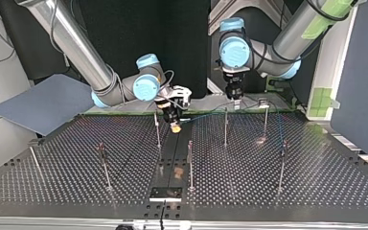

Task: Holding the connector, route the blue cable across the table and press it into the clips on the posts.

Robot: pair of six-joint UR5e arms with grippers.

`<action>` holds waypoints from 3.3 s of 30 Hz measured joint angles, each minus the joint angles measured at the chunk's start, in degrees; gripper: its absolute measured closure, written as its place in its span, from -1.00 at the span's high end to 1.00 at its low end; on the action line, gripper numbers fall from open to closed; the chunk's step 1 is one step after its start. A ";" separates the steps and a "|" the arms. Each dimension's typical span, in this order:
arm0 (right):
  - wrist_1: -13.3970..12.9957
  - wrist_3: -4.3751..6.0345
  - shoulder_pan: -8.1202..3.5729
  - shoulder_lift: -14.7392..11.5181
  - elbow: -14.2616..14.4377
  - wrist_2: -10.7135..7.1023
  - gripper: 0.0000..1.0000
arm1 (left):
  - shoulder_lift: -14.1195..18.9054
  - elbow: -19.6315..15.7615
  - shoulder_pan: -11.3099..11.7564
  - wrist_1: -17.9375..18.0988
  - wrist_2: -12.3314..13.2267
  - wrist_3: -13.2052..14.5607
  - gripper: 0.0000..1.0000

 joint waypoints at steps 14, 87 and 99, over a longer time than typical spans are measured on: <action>0.00 0.15 -0.17 -0.04 0.00 -0.16 -1.00 | -0.75 -0.16 -1.75 3.91 4.85 1.05 0.98; 0.19 0.23 -0.68 -0.94 -0.14 -1.15 -1.00 | -12.21 12.32 -0.51 3.67 7.15 -3.20 -0.96; 0.97 2.31 -1.03 -6.95 -0.12 -1.08 -1.00 | -6.33 12.27 -1.83 0.17 6.65 -3.77 -0.96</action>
